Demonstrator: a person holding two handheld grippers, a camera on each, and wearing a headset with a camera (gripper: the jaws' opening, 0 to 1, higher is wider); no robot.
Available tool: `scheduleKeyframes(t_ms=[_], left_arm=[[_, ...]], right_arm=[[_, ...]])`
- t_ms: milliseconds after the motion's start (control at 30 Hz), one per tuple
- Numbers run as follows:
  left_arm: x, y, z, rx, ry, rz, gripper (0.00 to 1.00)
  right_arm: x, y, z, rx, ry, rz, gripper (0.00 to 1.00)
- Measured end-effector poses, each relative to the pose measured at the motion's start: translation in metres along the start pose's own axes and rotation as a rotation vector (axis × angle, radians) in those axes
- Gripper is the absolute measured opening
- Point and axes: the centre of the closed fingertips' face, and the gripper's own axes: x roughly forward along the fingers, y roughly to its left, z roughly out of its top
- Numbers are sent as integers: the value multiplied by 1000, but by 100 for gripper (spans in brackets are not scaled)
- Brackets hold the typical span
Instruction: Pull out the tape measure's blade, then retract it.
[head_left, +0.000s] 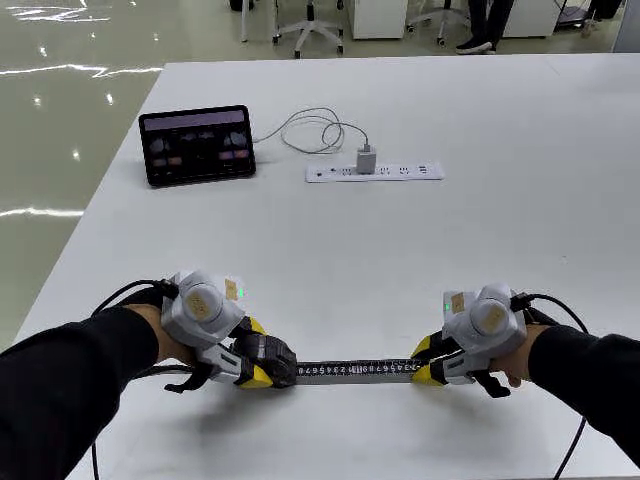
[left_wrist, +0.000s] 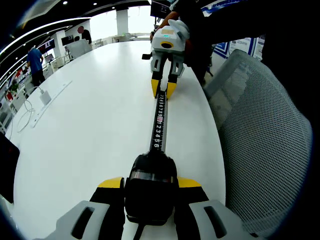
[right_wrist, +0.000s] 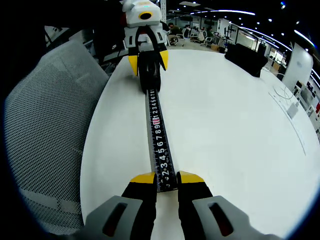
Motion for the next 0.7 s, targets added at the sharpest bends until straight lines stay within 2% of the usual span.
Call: scheduleKeyframes(t_ms=[700], left_arm=[[1,1,0,-3,-3,2,34]], right_arm=[[-8,-3,-13,16,8,-6,11]])
